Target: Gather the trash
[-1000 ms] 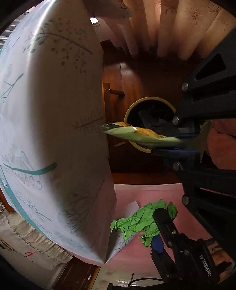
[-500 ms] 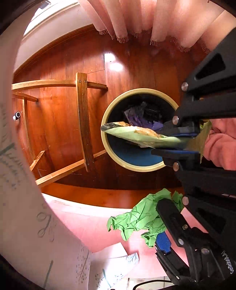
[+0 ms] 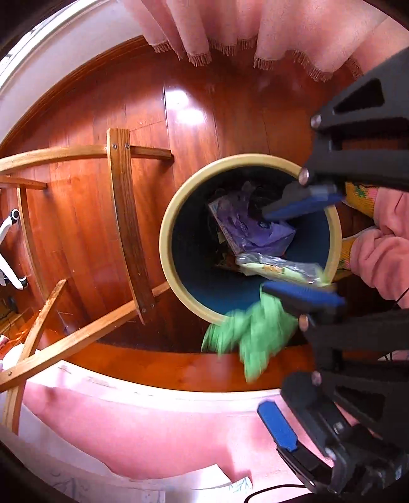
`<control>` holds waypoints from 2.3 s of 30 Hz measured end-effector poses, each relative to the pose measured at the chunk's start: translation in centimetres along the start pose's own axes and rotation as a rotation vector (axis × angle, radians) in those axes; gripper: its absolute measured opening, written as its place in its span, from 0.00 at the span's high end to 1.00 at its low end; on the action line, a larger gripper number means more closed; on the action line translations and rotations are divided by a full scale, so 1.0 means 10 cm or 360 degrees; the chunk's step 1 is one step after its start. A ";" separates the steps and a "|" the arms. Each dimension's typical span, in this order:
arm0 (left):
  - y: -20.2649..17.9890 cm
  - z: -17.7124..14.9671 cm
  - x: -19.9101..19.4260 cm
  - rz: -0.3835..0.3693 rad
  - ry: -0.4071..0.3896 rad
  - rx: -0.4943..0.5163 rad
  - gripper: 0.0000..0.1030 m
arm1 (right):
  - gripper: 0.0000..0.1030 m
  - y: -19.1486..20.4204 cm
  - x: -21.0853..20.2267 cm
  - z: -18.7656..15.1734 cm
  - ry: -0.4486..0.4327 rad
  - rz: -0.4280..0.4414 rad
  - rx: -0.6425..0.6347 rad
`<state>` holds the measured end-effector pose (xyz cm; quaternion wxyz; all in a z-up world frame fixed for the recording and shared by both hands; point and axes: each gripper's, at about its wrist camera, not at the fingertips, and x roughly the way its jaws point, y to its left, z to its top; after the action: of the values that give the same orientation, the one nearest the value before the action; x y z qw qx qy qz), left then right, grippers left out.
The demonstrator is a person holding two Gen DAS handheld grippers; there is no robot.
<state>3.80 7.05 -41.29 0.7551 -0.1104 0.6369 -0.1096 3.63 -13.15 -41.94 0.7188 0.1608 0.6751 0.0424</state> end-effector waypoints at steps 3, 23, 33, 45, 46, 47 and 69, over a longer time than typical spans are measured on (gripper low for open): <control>0.01 -0.01 -0.05 0.0013 -0.0024 -0.0001 0.01 | 0.50 -0.04 -0.04 -0.02 -0.0023 0.0007 0.0021; -0.51 0.26 -1.61 0.0152 -0.0234 0.0160 0.01 | 0.50 0.16 -1.50 0.05 -0.0180 0.0092 0.0046; -0.92 0.76 -2.96 0.0127 -0.0447 0.0104 0.01 | 0.49 0.57 -2.81 0.44 -0.0355 0.0090 -0.0110; -1.33 1.18 -4.14 0.0218 -0.0629 0.0138 0.01 | 0.42 0.98 -4.19 0.78 -0.0638 0.0083 -0.0180; -1.35 1.19 -4.20 0.0217 -0.0634 0.0140 0.01 | 0.42 1.02 -4.27 0.78 -0.0656 0.0068 -0.0185; -1.39 1.18 -4.26 0.0226 -0.0647 0.0141 0.01 | 0.42 1.05 -4.34 0.79 -0.0674 0.0052 -0.0189; -1.46 1.08 -4.50 0.0424 -0.0721 0.0080 0.01 | 0.41 1.42 -4.61 0.64 -0.0777 -0.0054 -0.0256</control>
<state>6.67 7.22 7.17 0.8887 -0.0284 0.4576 0.0026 8.21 -13.67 6.50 0.8715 0.0971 0.4787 0.0437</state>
